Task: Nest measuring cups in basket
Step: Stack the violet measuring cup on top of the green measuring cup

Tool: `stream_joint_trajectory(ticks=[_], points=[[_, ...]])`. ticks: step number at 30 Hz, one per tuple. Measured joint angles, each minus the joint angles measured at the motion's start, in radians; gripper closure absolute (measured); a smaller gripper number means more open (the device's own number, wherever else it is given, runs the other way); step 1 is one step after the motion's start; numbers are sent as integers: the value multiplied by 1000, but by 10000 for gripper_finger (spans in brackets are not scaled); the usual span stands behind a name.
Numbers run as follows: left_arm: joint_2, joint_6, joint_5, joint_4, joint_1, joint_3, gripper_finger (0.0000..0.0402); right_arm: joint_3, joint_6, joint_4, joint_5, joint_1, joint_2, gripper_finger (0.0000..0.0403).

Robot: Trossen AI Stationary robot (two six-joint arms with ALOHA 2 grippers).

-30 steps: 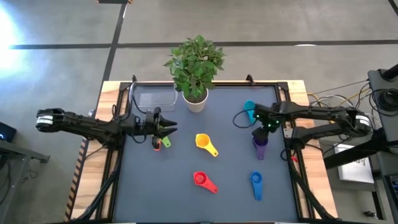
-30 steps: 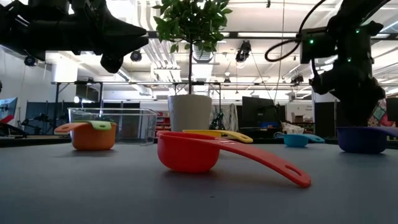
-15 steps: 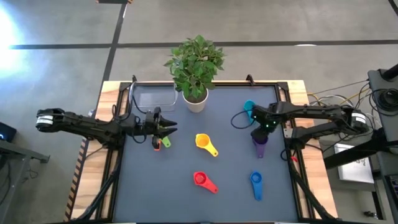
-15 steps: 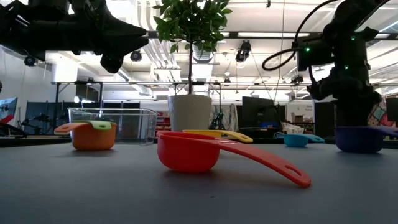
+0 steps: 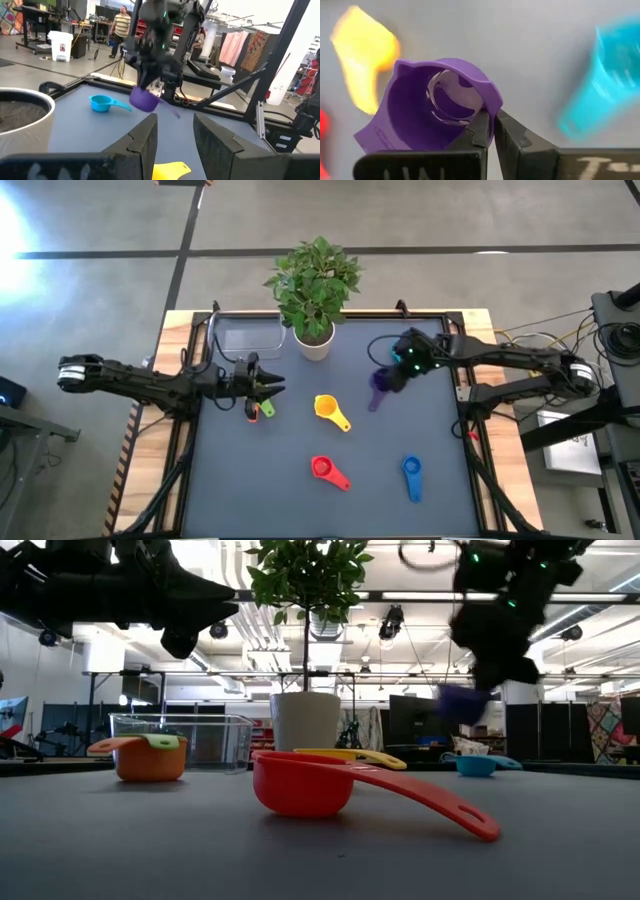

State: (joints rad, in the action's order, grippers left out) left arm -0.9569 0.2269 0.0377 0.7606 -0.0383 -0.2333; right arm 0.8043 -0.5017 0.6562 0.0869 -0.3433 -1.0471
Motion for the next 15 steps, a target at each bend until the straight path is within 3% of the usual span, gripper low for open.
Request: stream_joint_trajectory(ticks=[6, 15], points=[[75, 44, 48, -107, 0, 0, 293, 87, 56, -237, 3, 69, -126, 394], [177, 211, 109, -303, 6, 0, 293, 283, 187, -332, -9, 123, -380, 394]])
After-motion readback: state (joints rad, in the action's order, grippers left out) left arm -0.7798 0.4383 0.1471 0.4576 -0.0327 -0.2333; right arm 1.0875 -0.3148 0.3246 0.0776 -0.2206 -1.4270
